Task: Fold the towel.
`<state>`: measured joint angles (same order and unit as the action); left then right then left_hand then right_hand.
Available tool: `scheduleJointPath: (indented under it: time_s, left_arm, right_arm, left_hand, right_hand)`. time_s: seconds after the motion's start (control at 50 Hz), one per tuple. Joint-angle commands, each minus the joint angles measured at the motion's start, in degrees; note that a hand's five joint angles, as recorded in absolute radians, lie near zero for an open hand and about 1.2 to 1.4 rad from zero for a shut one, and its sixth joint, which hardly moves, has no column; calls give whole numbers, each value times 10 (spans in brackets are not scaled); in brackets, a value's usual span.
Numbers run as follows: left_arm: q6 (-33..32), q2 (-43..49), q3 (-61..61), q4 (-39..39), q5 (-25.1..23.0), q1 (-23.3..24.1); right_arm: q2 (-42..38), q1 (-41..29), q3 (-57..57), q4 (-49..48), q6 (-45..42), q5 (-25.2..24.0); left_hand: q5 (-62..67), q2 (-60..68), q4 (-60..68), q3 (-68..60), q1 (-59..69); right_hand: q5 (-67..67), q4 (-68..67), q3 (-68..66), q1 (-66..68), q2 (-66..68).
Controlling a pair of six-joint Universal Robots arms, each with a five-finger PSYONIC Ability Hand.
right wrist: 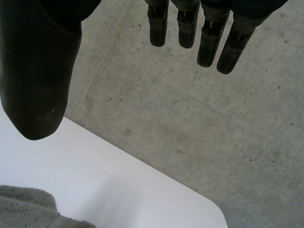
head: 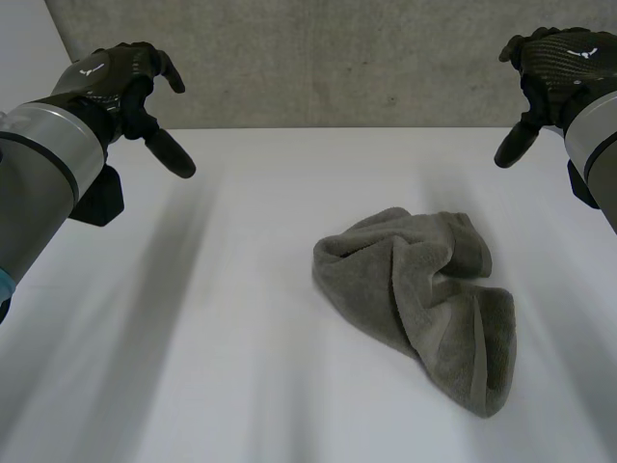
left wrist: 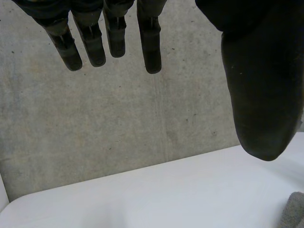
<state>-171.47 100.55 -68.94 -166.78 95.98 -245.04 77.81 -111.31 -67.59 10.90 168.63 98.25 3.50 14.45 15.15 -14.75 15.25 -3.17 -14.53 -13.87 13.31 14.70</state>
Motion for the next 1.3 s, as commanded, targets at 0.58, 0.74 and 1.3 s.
scheduleJointPath:
  time_s: [0.58, 0.74, 1.3]
  left_arm:
    - [-48, 260, 27, -147, -204, 69]
    - [-128, 395, 123, -151, -207, 118]
    - [-195, 152, -133, -183, -27, 67]
  right_arm:
    - [-70, 1, -105, 6, -125, -78]
    - [-65, 2, -219, -70, -140, -82]
    - [-57, 5, -253, -97, -154, -82]
  left_hand:
    - [-6, -15, -22, 18, -23]
    - [6, -4, -11, 7, -12]
    - [665, 656, 648, -653, 648]
  right_hand:
    - [32, 45, 39, -33, -47]
    - [32, 45, 39, -33, -47]
    - [32, 45, 39, -33, -47]
